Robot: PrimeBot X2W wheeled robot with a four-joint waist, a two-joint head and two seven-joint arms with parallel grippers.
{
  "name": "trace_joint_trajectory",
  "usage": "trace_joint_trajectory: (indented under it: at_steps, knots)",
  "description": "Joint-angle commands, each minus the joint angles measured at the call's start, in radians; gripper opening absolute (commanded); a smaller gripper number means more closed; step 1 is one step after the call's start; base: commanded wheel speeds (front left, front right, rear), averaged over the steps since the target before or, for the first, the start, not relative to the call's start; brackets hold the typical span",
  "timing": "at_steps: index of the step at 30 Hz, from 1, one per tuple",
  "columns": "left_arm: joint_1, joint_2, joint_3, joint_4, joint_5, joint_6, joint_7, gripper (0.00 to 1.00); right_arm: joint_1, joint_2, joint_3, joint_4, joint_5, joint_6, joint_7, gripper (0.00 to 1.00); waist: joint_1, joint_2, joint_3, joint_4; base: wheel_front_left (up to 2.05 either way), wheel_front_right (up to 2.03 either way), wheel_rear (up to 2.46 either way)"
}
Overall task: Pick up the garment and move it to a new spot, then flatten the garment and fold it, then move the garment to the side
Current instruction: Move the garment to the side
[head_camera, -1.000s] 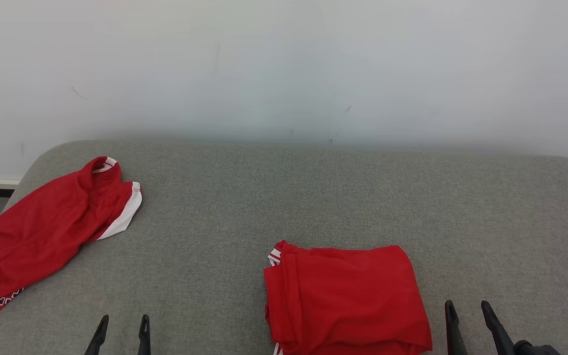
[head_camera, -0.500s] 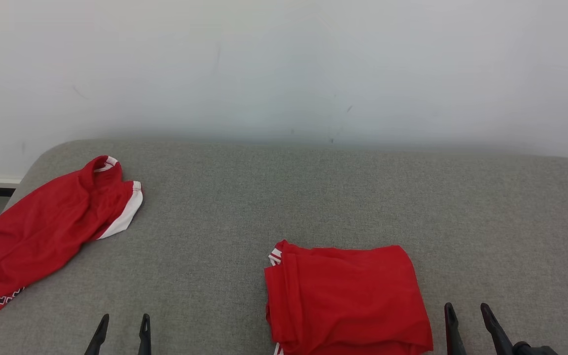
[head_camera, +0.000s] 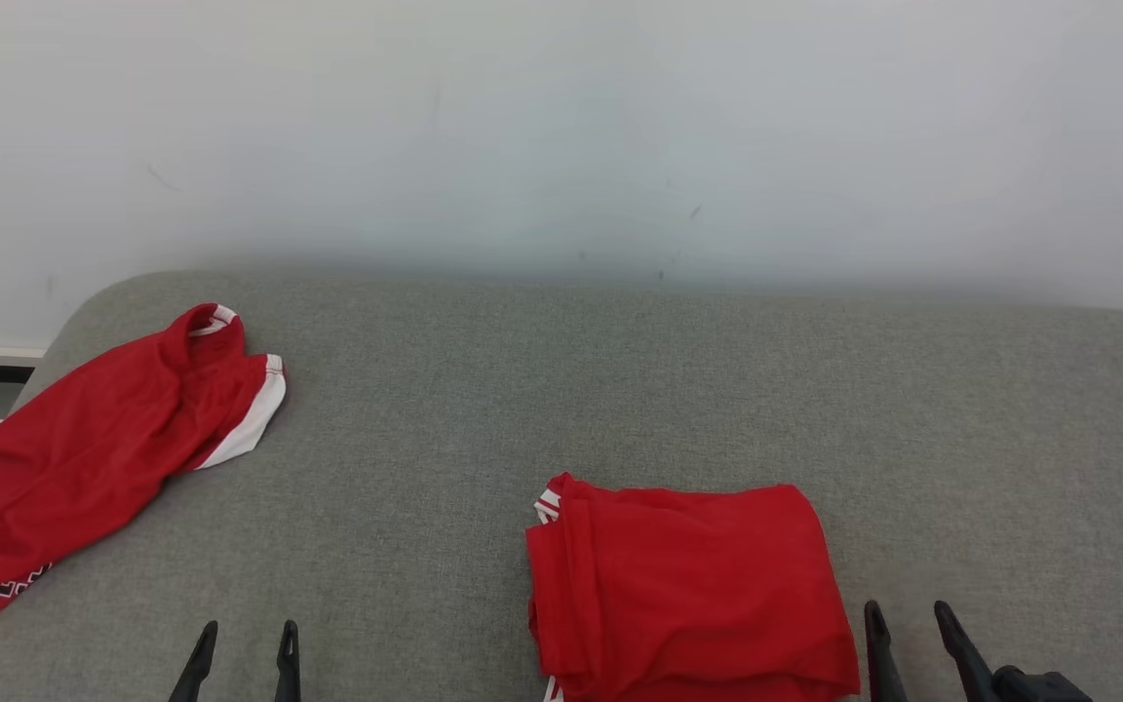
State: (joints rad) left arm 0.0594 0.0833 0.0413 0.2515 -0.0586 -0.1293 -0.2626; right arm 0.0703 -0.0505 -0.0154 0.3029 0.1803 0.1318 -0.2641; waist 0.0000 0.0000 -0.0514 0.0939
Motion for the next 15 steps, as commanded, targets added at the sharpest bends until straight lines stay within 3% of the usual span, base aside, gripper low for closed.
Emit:
trace_joint_trajectory:
  at_steps: [1,15]
  knots:
    - [-0.005,-0.002,0.001,0.004,-0.004,-0.001,-0.003,1.00,-0.026,0.000,0.006,0.038,-0.009,-0.003,0.000,1.00,0.0000,0.0000,0.002,0.001,0.00,0.00,0.00]
    - [-0.036,-0.004,-0.037,0.017,-0.017,0.000,-0.003,1.00,-0.387,0.000,0.058,0.582,0.003,-0.003,0.008,1.00,0.0000,0.0000,0.023,0.035,0.00,0.00,0.00]
